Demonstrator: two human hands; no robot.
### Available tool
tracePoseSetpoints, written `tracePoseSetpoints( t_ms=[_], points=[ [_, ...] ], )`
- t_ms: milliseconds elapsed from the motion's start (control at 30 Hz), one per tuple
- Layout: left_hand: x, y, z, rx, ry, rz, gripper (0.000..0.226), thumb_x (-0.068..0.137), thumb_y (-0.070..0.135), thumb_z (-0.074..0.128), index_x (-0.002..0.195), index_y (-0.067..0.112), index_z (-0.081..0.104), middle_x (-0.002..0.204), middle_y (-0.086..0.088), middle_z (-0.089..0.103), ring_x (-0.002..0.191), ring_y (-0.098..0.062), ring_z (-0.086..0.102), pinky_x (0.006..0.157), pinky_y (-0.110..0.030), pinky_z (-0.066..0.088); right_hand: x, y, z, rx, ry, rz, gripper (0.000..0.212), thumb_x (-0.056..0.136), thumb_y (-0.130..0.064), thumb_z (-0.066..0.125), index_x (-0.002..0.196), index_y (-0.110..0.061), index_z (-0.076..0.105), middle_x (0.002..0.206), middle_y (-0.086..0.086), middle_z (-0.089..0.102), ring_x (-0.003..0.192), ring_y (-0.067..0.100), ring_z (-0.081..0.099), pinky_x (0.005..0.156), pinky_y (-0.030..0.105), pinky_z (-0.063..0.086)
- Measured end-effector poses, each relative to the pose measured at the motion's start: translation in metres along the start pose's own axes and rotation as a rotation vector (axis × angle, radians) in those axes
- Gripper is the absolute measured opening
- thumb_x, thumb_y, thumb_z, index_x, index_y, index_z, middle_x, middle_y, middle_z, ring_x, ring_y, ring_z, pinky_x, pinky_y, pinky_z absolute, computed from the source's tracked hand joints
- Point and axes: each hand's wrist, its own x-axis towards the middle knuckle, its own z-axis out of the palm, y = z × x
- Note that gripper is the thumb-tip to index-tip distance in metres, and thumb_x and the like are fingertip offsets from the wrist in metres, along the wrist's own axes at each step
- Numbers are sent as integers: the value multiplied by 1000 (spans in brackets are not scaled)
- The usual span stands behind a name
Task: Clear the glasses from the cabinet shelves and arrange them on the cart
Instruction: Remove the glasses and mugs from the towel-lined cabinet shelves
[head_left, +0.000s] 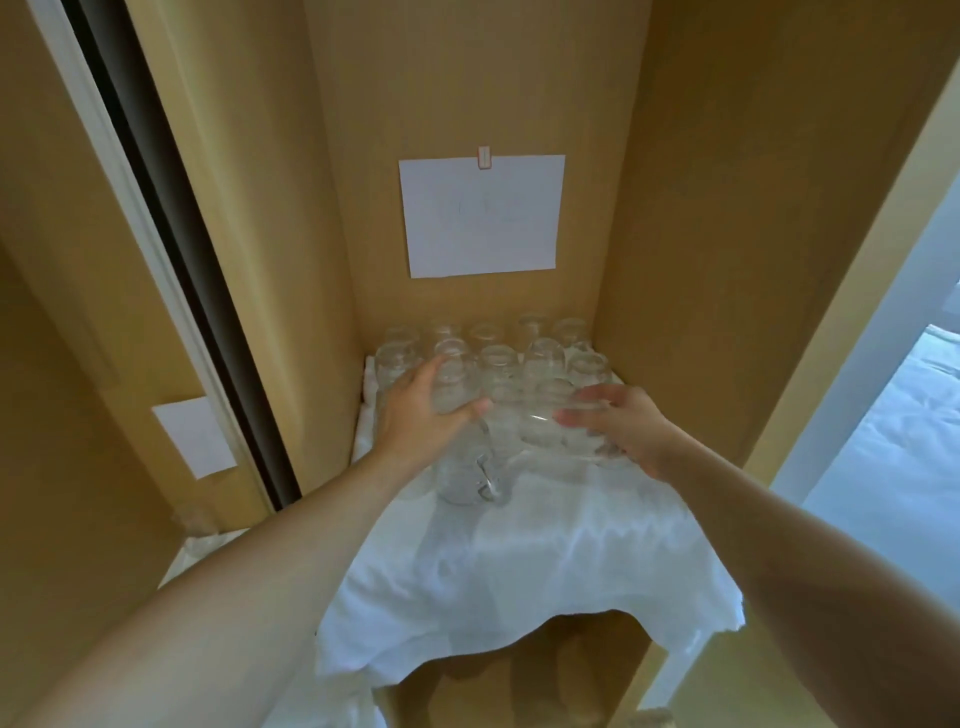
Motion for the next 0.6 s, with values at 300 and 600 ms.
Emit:
tracePoseSetpoints(
  t_ms=[300,600],
  points=[
    [-11,-20,-2,242,-39,97,80,77,64,76,143,25,53,144,-2,55,137,-24,43,111,-34,34,8,-15,30,-1078,12,-342,89,61,-44,94,137,-24,51,128,5,54,118,26,51,86,36,47],
    [-24,-26,-11,310,-29,34,86,77,69,72,145,23,49,149,-1,49,140,-23,39,115,-44,35,33,-7,69,-1356,-55,-506,86,65,-42,92,134,-17,48,129,11,51,120,30,49,97,43,45]
  ],
)
